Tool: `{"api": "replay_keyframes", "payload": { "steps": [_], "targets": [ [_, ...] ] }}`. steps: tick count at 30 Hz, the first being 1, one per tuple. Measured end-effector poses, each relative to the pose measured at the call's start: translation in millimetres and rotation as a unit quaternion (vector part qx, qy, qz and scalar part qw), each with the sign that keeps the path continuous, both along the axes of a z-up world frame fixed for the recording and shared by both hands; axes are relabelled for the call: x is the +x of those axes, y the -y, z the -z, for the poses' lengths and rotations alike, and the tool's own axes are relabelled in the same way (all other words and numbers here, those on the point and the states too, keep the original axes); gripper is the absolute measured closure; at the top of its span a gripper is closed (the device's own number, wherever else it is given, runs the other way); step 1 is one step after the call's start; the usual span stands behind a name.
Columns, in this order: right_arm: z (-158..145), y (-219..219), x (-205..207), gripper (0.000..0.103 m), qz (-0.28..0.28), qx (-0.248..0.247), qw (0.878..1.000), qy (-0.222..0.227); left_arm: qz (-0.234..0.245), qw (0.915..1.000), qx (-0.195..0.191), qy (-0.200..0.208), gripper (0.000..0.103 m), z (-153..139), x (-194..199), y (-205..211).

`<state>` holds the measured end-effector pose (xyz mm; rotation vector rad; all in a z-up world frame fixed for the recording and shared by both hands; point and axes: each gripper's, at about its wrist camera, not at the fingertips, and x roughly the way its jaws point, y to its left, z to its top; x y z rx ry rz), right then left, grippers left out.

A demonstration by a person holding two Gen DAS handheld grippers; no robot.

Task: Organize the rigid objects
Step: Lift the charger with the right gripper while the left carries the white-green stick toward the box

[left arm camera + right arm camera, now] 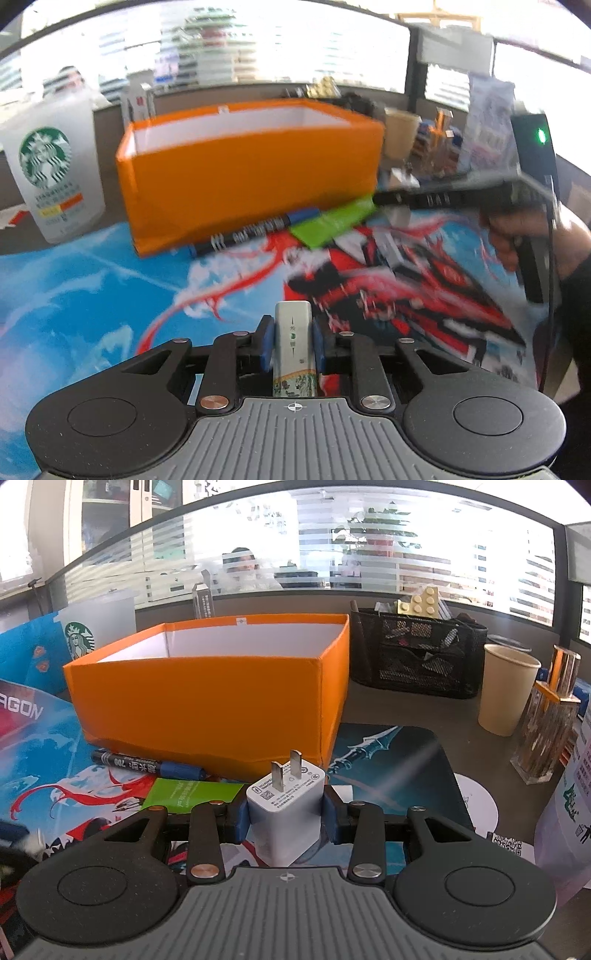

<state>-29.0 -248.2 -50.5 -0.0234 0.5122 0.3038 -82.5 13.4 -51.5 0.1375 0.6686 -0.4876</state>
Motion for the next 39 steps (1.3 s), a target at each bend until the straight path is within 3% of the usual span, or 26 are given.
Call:
{"api": "replay_keyframes", "payload": {
  "steps": [3,10,14,20,22,26,31,35,36,37,39],
  "targets": [
    [-6,-7,-2,0.068,-0.007,0.000,1.000,0.008,-0.010,0.9997,-0.009,0.018,0.083,-13,7,-4],
    [-25,-24,-9,0.082,-0.033,-0.006,0.999,0.031,-0.022,0.9981,-0.025,0.053,0.083,-33,21,-7],
    [-18,-28,-8,0.082,-0.028,-0.026,0.999,0.024,-0.023,0.9986,-0.027,0.039,0.083,-26,27,-9],
    [-16,-23,-11,0.081,-0.034,-0.012,0.999,0.020,-0.022,0.9989,-0.034,0.025,0.083,-20,29,-10],
    [-18,-20,-18,0.059,-0.035,-0.011,0.999,0.030,-0.022,0.9988,-0.035,0.027,0.083,-21,28,-11],
    [-15,-14,-24,0.054,-0.042,-0.022,0.999,0.021,-0.028,0.9985,-0.040,0.026,0.083,-20,31,-15],
    [2,-22,-25,0.069,-0.053,-0.062,0.997,-0.002,-0.034,0.9981,-0.047,0.023,0.083,-20,34,-17],
    [3,-22,-27,0.070,-0.034,-0.051,0.998,0.001,-0.038,0.9978,-0.048,0.025,0.083,-22,35,-16],
    [3,-23,-27,0.072,-0.031,-0.049,0.998,0.003,-0.038,0.9978,-0.049,0.026,0.083,-23,35,-16],
    [3,-22,-27,0.081,-0.029,-0.042,0.999,0.005,-0.038,0.9977,-0.049,0.027,0.083,-23,35,-15],
    [1,-23,-28,0.083,-0.031,-0.030,0.999,0.006,-0.042,0.9975,-0.051,0.027,0.083,-23,36,-15]
  ]
}}
